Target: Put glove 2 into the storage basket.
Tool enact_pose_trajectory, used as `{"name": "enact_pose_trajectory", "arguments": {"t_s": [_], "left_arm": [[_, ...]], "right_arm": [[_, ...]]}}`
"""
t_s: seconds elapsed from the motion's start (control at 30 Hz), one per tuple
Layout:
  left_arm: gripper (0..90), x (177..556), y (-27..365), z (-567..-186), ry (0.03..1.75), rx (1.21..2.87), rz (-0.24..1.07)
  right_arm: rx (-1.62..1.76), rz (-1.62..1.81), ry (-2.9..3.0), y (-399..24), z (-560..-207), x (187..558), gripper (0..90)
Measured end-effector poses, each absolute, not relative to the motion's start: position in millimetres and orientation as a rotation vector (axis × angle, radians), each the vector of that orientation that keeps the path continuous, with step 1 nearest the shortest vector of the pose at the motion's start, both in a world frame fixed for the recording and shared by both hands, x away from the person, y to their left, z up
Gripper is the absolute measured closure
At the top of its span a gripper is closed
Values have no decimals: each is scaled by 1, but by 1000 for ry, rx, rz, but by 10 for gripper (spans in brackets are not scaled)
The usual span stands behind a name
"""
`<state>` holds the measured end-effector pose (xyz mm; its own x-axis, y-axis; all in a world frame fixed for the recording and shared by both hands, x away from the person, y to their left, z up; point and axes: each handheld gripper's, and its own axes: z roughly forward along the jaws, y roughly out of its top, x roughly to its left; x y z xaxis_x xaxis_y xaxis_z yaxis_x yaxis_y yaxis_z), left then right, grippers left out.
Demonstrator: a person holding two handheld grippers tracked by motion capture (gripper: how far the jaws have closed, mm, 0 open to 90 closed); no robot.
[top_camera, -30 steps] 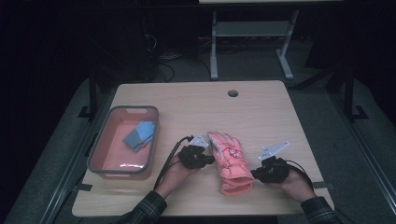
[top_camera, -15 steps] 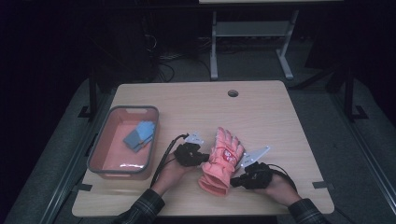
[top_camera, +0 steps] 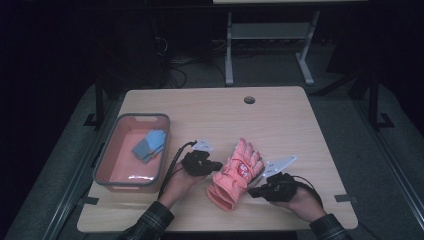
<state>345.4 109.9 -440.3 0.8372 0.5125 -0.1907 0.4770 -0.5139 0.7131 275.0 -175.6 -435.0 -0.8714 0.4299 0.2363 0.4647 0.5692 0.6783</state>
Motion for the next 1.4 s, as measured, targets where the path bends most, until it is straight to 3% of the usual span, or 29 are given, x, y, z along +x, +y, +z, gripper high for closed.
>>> {"name": "enact_pose_trajectory", "arguments": {"t_s": [0.27, 0.63, 1.1, 1.4], "left_arm": [[662, 347, 119, -420, 789, 2175, 68], [374, 346, 124, -392, 765, 2138, 49], [218, 342, 114, -384, 714, 2137, 44], [168, 345, 87, -389, 685, 2193, 7]], "right_arm": [[-906, -1344, -2748, -185, -405, 292, 900], [-978, -1394, -2761, -171, -403, 319, 900], [-992, -1251, -2800, -161, -431, 327, 900], [-987, -1214, -2820, -157, -439, 328, 900]]}}
